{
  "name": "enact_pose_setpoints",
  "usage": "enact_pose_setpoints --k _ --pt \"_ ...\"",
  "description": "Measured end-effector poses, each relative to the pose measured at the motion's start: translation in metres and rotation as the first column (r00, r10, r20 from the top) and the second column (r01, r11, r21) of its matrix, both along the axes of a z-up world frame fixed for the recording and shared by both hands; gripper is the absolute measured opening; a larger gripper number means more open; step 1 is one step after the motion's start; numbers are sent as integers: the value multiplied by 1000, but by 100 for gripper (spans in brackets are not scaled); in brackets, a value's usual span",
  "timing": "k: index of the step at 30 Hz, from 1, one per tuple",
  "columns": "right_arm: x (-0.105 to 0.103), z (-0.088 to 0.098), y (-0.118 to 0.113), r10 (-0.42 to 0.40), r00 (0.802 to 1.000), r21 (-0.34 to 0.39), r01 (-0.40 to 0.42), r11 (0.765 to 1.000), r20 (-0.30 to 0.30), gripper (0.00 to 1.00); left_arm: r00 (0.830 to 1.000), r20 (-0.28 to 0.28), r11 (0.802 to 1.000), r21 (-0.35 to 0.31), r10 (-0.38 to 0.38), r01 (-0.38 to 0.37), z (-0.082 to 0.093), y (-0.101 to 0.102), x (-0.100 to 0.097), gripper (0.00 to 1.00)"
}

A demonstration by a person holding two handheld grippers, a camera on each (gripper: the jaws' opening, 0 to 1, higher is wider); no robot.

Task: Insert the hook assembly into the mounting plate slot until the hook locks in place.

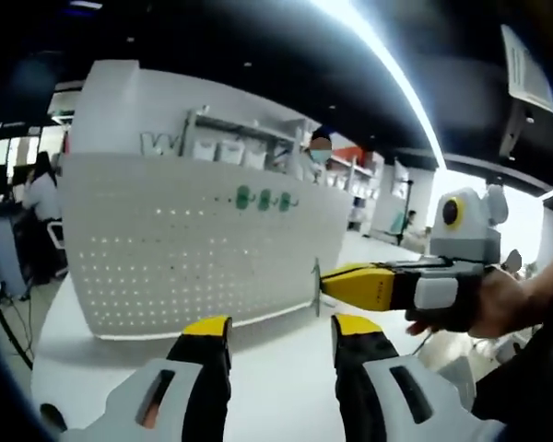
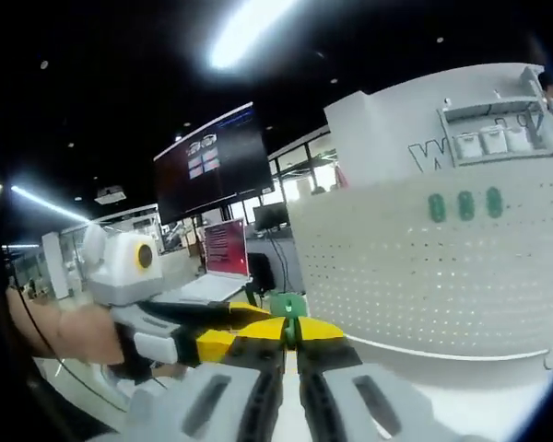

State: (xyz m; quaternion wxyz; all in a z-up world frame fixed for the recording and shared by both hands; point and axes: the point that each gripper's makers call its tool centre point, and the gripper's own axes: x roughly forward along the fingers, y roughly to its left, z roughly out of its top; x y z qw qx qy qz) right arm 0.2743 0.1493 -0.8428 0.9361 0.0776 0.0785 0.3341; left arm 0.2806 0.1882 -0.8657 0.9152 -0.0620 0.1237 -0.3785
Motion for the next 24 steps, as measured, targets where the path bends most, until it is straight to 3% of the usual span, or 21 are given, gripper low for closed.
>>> enact_pose_setpoints --k 6,13,17,24 --pt "2 -6 -3 -6 1000 -22 6 1000 5 1 1000 20 1000 14 -3 3 0 5 -2 64" --pt "4 -9 -3 -4 1000 -42 5 999 13 1 999 27 999 16 -40 39 -2 -3 -10 76" --pt "7 -6 -3 -5 1000 -42 6 999 21 1 998 -2 997 -31 -65 65 -2 -13 -16 87" --pt "12 2 -3 -9 999 -43 11 999 45 1 996 15 996 -16 -92 92 1 -24 -21 91"
